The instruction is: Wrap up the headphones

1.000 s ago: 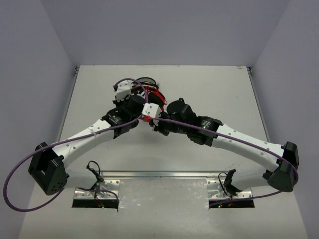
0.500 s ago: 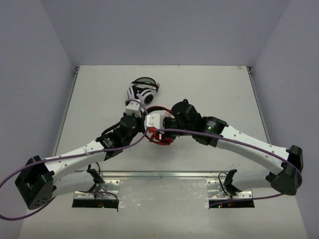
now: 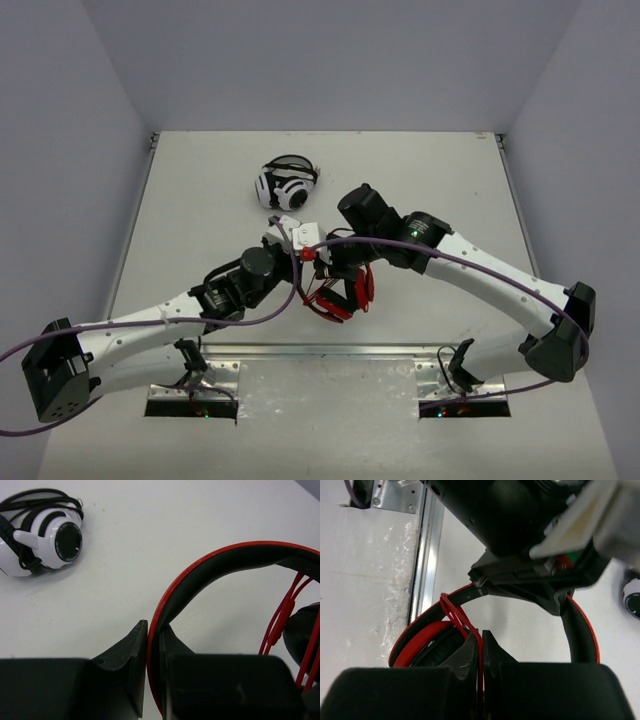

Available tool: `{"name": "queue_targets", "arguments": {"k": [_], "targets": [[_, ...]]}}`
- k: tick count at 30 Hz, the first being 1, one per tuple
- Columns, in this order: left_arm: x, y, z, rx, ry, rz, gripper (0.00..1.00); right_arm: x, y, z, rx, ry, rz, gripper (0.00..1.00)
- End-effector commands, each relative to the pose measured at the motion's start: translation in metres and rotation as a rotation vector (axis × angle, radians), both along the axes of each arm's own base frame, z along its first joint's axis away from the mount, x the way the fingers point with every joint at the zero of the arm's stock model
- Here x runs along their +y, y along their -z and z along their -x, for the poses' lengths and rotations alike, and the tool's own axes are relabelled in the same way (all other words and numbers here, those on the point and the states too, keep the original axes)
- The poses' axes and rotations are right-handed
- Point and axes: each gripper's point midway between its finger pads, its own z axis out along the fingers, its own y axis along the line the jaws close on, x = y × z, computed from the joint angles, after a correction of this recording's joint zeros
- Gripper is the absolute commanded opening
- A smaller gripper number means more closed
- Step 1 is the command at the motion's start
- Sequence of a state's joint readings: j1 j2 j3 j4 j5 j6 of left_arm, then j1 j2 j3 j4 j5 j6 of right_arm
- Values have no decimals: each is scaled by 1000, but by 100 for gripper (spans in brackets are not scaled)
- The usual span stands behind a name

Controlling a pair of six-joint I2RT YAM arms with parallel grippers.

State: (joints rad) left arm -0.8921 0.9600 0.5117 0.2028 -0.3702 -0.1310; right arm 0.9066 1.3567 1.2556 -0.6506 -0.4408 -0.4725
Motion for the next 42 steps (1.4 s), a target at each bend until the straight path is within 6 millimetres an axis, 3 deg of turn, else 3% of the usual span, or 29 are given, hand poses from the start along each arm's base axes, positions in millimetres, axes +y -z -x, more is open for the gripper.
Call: {"name": "queue_targets", "arguments": {"k": [1,7,11,17,26,29,30,31,32,38,42], "targets": [[-28,-11,9,38,109,-47,0,5,-22,2,7,-53,-37,1],[-32,4,23,181,132,-81,0,-8,-16,-8,24,-19,-61,2],[-38,-7,38,258,197,-80,0,-18,-11,-13,24,7,-90,1],[-31,-2,65,379,290,-172,0,-20,3,-15,24,29,-98,5],[-16,-11,46,347,223,-228,0,-23,5,2,84,1,-115,18],[-19,-22,39,323,235,-195,0,-23,5,7,93,-8,-137,16],[-22,-27,36,315,240,-189,1,-23,5,7,94,-6,-139,13],[-23,-29,37,318,258,-189,0,-23,7,8,98,-6,-137,3],[-24,-28,37,319,271,-203,0,-24,11,8,101,-2,-132,1],[-20,-20,34,334,289,-270,0,-35,25,2,88,66,-85,2],[-10,-5,31,330,277,-325,0,-47,34,-4,95,122,-71,2]]}}
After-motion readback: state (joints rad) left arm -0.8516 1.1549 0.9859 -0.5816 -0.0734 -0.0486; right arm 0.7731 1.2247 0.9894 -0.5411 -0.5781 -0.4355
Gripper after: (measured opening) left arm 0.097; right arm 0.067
